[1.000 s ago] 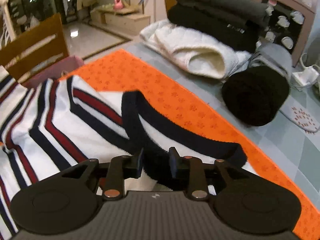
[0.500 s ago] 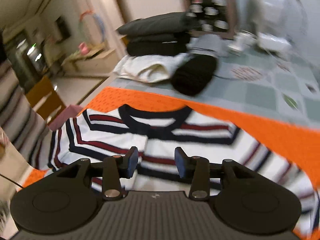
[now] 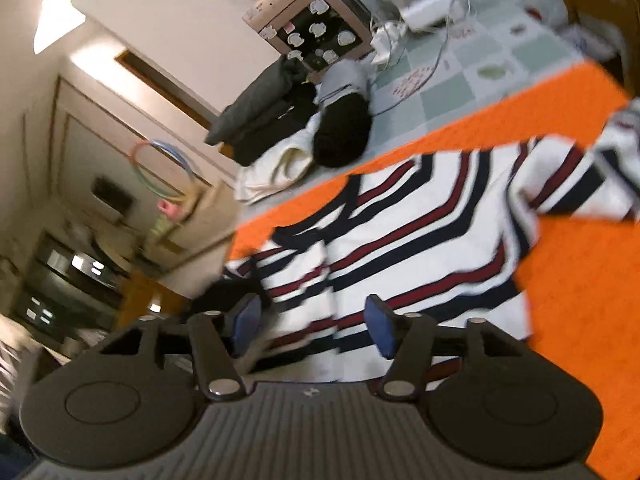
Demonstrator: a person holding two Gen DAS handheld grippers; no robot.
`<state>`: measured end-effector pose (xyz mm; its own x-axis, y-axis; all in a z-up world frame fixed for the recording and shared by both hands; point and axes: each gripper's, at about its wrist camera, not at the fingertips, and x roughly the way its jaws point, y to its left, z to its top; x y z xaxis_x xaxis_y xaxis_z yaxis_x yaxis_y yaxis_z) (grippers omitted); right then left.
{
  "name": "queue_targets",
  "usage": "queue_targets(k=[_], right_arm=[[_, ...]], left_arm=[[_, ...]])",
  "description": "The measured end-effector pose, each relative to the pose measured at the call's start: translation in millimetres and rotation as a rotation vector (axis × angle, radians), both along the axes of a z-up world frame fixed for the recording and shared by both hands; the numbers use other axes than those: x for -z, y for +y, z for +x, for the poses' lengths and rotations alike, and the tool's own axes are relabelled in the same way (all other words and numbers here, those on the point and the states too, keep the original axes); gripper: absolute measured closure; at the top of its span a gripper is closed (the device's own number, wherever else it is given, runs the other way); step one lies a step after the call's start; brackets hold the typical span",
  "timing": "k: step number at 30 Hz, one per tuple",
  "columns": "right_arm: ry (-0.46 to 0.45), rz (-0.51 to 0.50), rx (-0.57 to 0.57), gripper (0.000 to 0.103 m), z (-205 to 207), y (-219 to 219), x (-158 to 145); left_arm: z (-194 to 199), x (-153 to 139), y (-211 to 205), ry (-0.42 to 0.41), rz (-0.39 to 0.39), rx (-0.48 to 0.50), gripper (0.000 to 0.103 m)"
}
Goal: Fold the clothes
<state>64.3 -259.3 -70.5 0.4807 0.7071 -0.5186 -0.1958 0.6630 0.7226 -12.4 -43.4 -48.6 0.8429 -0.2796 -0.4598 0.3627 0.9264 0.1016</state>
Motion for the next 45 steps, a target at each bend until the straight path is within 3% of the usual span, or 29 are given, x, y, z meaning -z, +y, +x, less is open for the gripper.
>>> queue_targets(k=[6, 8, 9, 10, 11, 13, 14, 17, 21, 25, 32, 34, 36, 42, 45], right_arm=[[0.166, 0.096, -0.009, 0.035, 13, 21, 31], [0.209, 0.097, -0.014, 0.052, 15, 28, 42], [0.223, 0.101, -0.013, 0.071, 16, 30, 46], [0.229, 0.112, -0.008, 0.092, 15, 31, 49], [0.235, 0.123, -0.003, 0.096, 14, 33, 51], [0.223, 0.129, 0.006, 0.096, 13, 33, 50], [0.211, 0.127, 0.012, 0.096, 11, 32, 48], [0.181, 0.135, 0.054, 0.097, 7, 21, 39], [0.148, 0.102, 0.131, 0.097, -2, -9, 29], [0.173, 0.079, 0.196, 0.097, -12, -37, 37], [0.203, 0.104, 0.264, 0.097, -25, -51, 48], [0.195, 0.106, 0.282, 0.097, -25, -55, 46], [0.194, 0.087, 0.289, 0.097, -23, -58, 47], [0.191, 0.030, 0.313, 0.097, -19, -66, 51], [0.182, -0.002, 0.320, 0.097, -15, -64, 49]], left_arm=[[-19, 17, -4, 0.010, 0.054, 0.082, 0.091], [-18, 19, -4, 0.040, 0.054, 0.105, 0.089], [-16, 19, -3, 0.060, 0.056, 0.115, 0.087], [-20, 18, -2, 0.051, 0.060, 0.116, 0.081], [-24, 17, 0, 0.041, 0.064, 0.117, 0.070], [-38, 12, 9, 0.012, 0.061, 0.129, 0.055], [-45, 9, 16, 0.008, 0.055, 0.127, 0.053], [-57, 3, 45, 0.029, 0.045, 0.047, 0.051], [-48, 3, 103, 0.087, 0.018, -0.168, 0.049], [-22, 11, 162, 0.147, -0.010, -0.387, 0.049], [11, 21, 206, 0.175, -0.032, -0.544, 0.053], [5, 21, 210, 0.181, -0.044, -0.557, 0.053], [-5, 25, 208, 0.194, -0.007, -0.522, 0.053], [-35, 63, 178, 0.272, 0.257, -0.391, 0.053], [-31, 77, 166, 0.276, 0.299, -0.370, 0.053]])
